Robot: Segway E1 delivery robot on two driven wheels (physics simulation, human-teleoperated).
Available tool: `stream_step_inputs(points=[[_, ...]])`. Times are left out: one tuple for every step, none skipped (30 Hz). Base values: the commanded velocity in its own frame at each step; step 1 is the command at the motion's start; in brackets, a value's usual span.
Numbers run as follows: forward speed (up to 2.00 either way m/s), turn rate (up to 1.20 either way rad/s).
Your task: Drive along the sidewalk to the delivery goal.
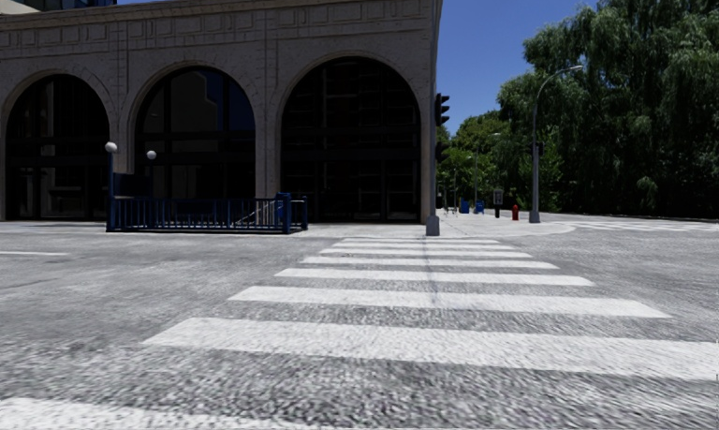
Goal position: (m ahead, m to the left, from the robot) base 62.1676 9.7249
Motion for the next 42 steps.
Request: stream_step_inputs(points=[[2.00, 0.00], [2.00, 0.00], [2.00, 0.00], [2.00, 0.00], [2.00, 0.00], [2.00, 0.00], [2.00, 0.00], [2.00, 0.00], [2.00, 0.00], [2.00, 0.00], [2.00, 0.00], [2.00, 0.00], [2.00, 0.00], [2.00, 0.00], [2.00, 0.00], [2.00, 0.00], [2.00, 0.00], [2.00, -0.05], [2.00, -0.05], [2.00, -0.19], [2.00, -0.26], [2.00, -0.29], [2.00, -0.39], [2.00, -0.48], [2.00, -0.65], [2.00, -1.00], [2.00, -1.00], [2.00, -1.01], [2.00, -0.28], [2.00, -0.07], [2.00, 0.00], [2.00, 0.00], [2.00, 0.00], [2.00, 0.00], [2.00, 0.00], [2.00, 0.00], [2.00, 0.00], [2.00, 0.00], [2.00, 0.00], [2.00, 0.00], [2.00, 0.00], [2.00, 0.00]])
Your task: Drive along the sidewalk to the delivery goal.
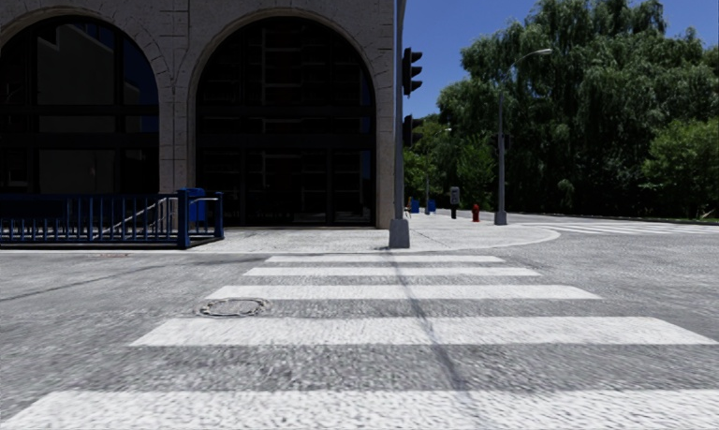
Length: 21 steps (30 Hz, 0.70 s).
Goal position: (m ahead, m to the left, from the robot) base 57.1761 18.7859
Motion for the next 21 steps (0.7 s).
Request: stream_step_inputs(points=[[2.00, 0.00], [2.00, 0.00], [2.00, 0.00], [2.00, 0.74], [2.00, 0.98], [2.00, 1.09], [2.00, 0.77], [2.00, 0.77], [2.00, 0.30], [2.00, 0.08], [2.00, 0.01], [2.00, 0.00], [2.00, 0.00], [2.00, 0.00], [2.00, 0.00], [2.00, 0.00], [2.00, 0.00], [2.00, 0.00], [2.00, 0.00], [2.00, 0.00], [2.00, 0.00]])
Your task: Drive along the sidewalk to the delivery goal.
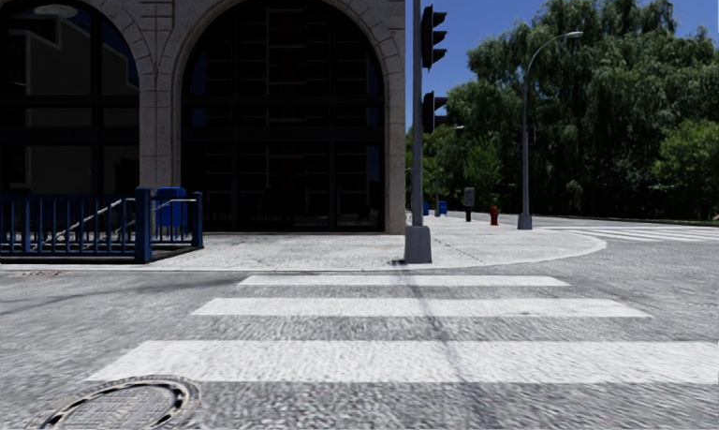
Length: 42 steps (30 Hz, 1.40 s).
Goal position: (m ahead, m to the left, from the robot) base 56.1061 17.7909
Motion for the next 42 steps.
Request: stream_step_inputs(points=[[2.00, 0.40], [2.00, 0.40], [2.00, 0.83], [2.00, 0.99], [2.00, 1.04], [2.00, 1.00], [2.00, 1.00], [2.00, 0.28], [2.00, 0.13], [2.00, 0.03], [2.00, 0.00], [2.00, 0.00], [2.00, 0.00], [2.00, 0.00], [2.00, 0.00], [2.00, 0.00], [2.00, 0.00], [2.00, 0.00], [2.00, 0.00], [2.00, 0.00], [2.00, 0.00], [2.00, 0.00], [2.00, 0.00], [2.00, 0.00], [2.00, 0.00], [2.00, 0.00], [2.00, 0.00], [2.00, 0.00], [2.00, 0.00], [1.97, 0.00], [1.89, 0.00], [1.89, 0.00], [1.85, 0.00], [1.84, 0.00], [1.84, 0.00], [1.83, 0.00], [1.83, 0.00], [1.83, 0.00], [1.83, 0.00], [1.83, 0.00], [1.83, 0.00], [1.83, 0.00]])
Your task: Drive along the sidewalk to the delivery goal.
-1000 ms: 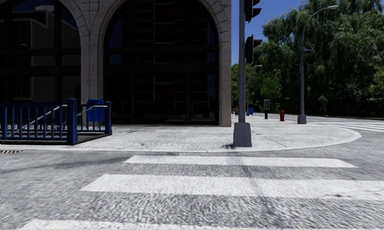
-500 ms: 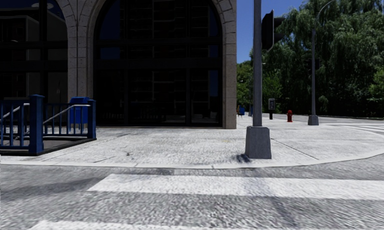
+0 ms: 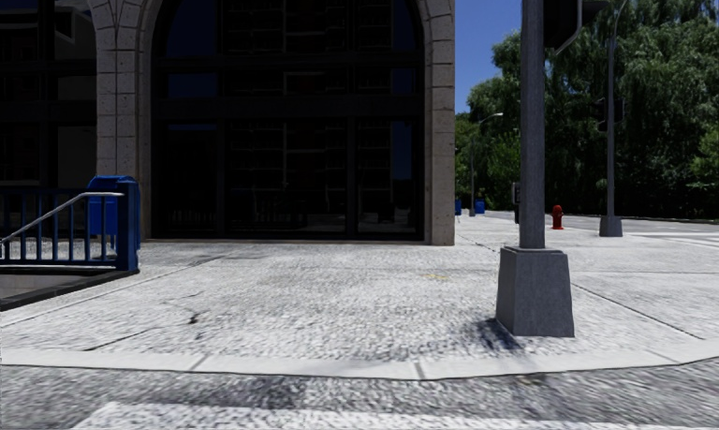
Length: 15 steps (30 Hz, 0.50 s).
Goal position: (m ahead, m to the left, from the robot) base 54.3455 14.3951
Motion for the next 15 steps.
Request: stream_step_inputs(points=[[1.83, 0.00], [1.83, 0.00], [1.83, 0.00], [1.83, 0.00], [1.83, 0.00], [1.83, 0.00], [1.83, 0.00], [1.83, 0.00], [1.83, 0.00], [1.83, 0.00], [1.83, 0.00], [1.83, 0.00], [1.83, 0.00], [1.83, 0.00], [1.83, 0.00]])
